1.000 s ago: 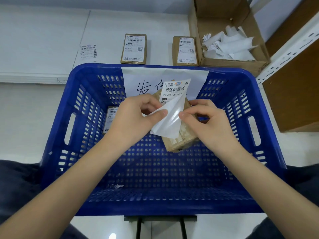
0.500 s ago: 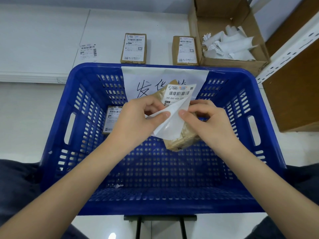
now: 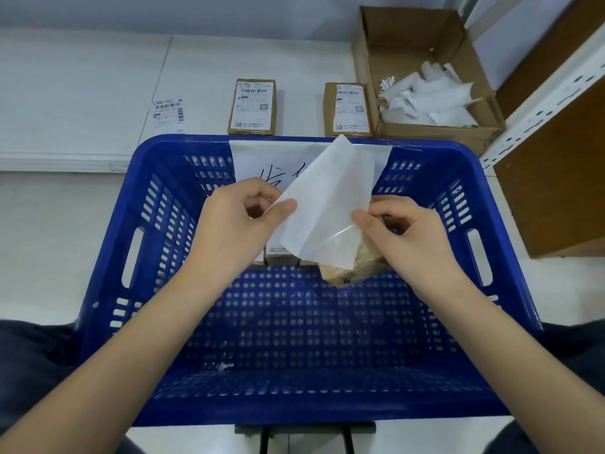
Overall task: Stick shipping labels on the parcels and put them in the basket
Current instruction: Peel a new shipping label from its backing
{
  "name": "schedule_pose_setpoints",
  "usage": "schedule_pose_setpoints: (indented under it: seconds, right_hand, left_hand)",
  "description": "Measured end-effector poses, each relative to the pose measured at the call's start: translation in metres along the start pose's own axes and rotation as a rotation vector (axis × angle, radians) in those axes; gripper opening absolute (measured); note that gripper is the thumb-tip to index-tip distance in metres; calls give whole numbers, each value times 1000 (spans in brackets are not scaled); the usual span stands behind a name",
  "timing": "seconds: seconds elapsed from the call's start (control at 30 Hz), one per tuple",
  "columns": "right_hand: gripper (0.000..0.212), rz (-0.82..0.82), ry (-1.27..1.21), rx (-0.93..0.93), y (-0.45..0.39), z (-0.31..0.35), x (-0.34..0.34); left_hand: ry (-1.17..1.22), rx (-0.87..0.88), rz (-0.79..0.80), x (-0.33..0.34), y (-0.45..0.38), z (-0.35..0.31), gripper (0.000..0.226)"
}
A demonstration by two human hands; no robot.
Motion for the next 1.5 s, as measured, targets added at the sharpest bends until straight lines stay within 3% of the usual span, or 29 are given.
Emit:
schedule_pose_setpoints:
  seconds: [0.6,0.93,1.2,1.5]
  right_hand:
    - [5,-104,-48,46,-10,-2,-23]
    - [16,-156,-130,81,-13,-6,-33]
    - [13,-58,-124,69,-10,0,-25]
    - [8,113,-148,10,-4,4,-3]
  left_hand:
    - [192,-79,-147,-22,-7,-8,7]
    - [257,-108,-167,-27,-8,-8,10]
    - [398,-165,-161,-21,-5,-8,6]
    - [475,-410,-59,8,5,13,14]
Point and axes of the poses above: each hand's wrist, its own y-axis away from the middle knuckle, its own x-axis out of the palm, z = x × y, the point moved 3 cm from there along -y, towards the middle knuckle, and after that the axes turned 12 degrees about y, right-handed, at the moved point
